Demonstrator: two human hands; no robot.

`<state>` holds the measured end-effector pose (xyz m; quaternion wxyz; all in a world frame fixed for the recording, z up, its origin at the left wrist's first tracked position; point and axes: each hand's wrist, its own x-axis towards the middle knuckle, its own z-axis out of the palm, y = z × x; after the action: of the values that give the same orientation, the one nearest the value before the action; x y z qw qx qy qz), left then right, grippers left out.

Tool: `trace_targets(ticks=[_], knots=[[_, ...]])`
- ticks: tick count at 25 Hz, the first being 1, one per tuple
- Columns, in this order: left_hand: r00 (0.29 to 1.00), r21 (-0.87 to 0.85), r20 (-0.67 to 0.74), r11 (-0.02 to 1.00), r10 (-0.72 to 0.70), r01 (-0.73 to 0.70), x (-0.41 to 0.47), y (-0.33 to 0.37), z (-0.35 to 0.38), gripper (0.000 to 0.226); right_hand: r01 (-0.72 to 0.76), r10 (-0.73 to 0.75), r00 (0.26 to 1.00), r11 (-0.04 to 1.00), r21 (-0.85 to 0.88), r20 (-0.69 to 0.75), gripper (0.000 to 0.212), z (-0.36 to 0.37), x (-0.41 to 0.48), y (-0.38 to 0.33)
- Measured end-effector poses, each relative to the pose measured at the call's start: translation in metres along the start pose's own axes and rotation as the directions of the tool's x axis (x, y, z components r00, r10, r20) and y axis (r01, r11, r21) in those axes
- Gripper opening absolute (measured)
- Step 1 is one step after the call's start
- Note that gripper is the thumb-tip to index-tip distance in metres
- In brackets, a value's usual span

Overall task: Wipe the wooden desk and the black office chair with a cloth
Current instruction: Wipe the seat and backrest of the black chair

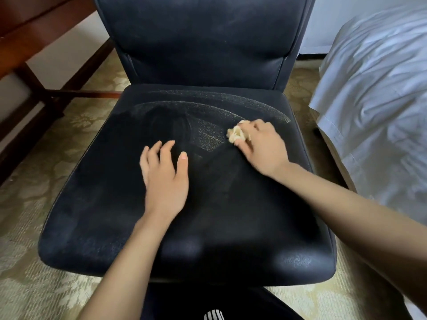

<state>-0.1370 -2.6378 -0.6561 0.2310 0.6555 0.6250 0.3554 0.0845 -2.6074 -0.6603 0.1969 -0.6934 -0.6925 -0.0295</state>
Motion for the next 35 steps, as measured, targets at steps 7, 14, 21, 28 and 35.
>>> trace_targets(ticks=[7, 14, 21, 28, 35], knots=[[0.998, 0.267, -0.017, 0.962, -0.062, 0.064, 0.029, -0.029, -0.016, 0.045, 0.39, -0.448, 0.891, 0.838, 0.382, 0.071, 0.029, -0.014, -0.082, -0.064], [0.996, 0.338, -0.087, 0.94, -0.02, 0.049, 0.025, -0.036, -0.009, 0.048, 0.563, -0.661, 0.739, 0.712, 0.421, 0.13, 0.027, -0.02, -0.073, -0.051], [0.995, 0.378, -0.103, 0.925, 0.006, 0.033, 0.023, -0.037, -0.008, 0.049, 0.352, -0.371, 0.922, 0.923, 0.157, 0.109, 0.03, 0.003, 0.02, -0.025], [0.996, 0.433, -0.094, 0.901, 0.013, 0.029, 0.023, -0.037, -0.004, 0.052, -0.029, 0.029, 0.999, 1.0, 0.0, -0.024, 0.031, 0.04, 0.073, -0.033], [0.99, 0.354, -0.143, 0.934, 0.007, 0.044, 0.025, -0.035, -0.003, 0.052, 0.327, -0.376, 0.923, 0.877, 0.353, 0.08, 0.021, 0.025, 0.006, -0.084]])
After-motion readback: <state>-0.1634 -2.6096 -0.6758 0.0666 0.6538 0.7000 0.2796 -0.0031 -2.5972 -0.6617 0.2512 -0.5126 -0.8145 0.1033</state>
